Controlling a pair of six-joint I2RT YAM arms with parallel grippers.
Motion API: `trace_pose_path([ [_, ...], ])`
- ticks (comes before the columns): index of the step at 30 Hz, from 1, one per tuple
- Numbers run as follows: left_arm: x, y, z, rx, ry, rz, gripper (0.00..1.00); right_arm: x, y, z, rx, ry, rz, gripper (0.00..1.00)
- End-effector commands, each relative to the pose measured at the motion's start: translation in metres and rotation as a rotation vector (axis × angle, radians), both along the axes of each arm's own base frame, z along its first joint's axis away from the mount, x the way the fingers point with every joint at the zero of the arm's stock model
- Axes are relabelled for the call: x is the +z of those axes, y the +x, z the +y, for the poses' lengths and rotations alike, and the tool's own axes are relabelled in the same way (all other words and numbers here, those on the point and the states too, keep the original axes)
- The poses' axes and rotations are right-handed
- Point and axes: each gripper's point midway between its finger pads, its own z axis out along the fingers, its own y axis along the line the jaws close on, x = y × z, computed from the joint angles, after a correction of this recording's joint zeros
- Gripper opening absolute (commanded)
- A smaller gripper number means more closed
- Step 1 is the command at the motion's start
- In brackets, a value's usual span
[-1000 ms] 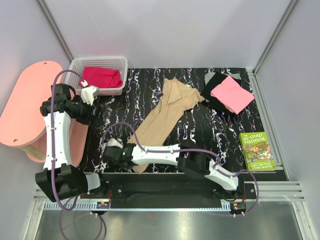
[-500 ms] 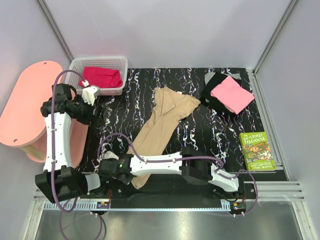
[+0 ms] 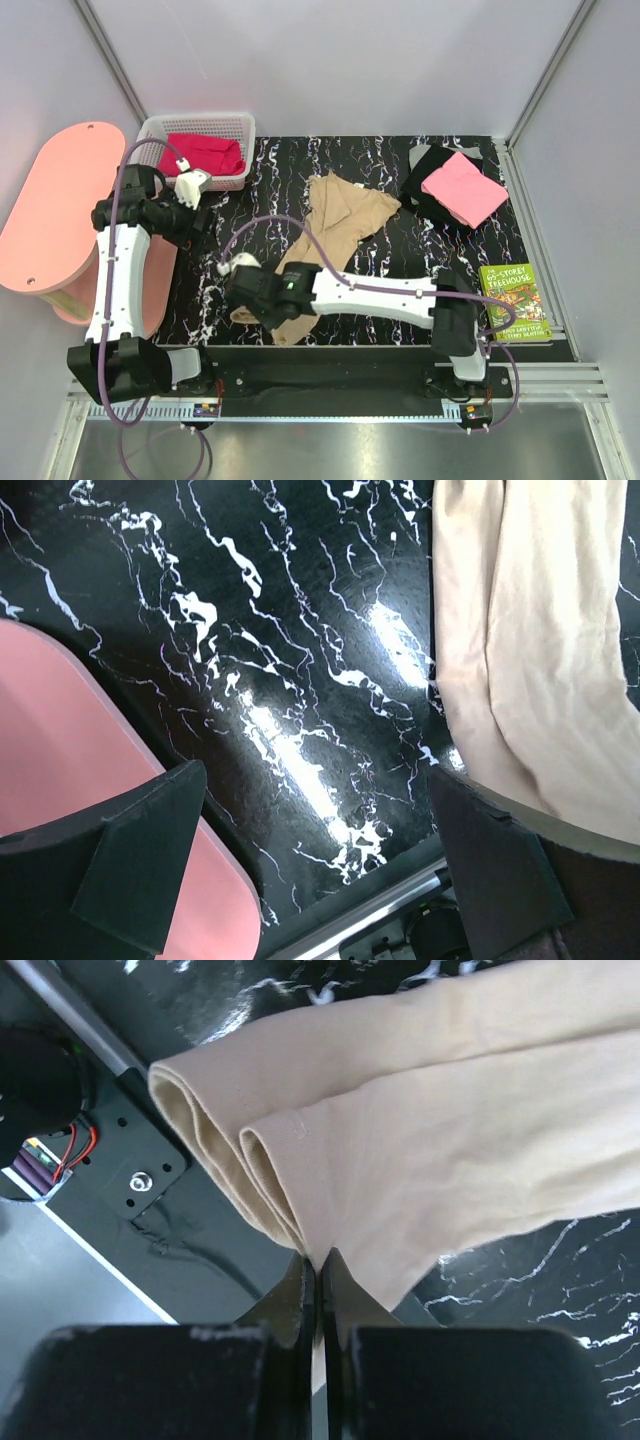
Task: Fold and stack the t-shirts
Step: Fold the folded rectangular tshirt in 1/3 of the way
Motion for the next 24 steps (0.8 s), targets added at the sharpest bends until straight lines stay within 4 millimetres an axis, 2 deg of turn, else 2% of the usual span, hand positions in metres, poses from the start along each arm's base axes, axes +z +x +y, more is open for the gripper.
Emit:
trace_pose_path([
  [1, 0.016, 0.013, 0.000, 0.012, 0.026, -0.068, 0.99, 0.020, 0.031, -0.013, -0.071, 0.110, 0.056, 0.00],
  [2, 0.016, 0.013, -0.002, 0.008, 0.026, -0.068, 0.99, 0.025, 0.036, -0.015, -0.075, 0.132, 0.051, 0.00],
  [5, 0.016, 0.014, -0.004, 0.002, 0.034, -0.069, 0.99, 0.021, 0.053, -0.022, -0.096, 0.136, 0.047, 0.00],
  [10, 0.017, 0.014, -0.008, -0.006, 0.046, -0.070, 0.99, 0.008, 0.075, -0.028, -0.115, 0.135, 0.063, 0.00],
  [17, 0.015, 0.015, -0.010, -0.013, 0.061, -0.067, 0.99, -0.013, 0.110, -0.049, -0.156, 0.094, 0.060, 0.00],
  [21, 0.011, 0.015, -0.011, -0.018, 0.062, -0.060, 0.99, -0.018, 0.141, -0.064, -0.201, 0.091, 0.051, 0.00],
  [24, 0.007, 0.014, -0.011, -0.021, 0.069, -0.051, 0.99, -0.022, 0.157, -0.072, -0.214, 0.079, 0.043, 0.00],
])
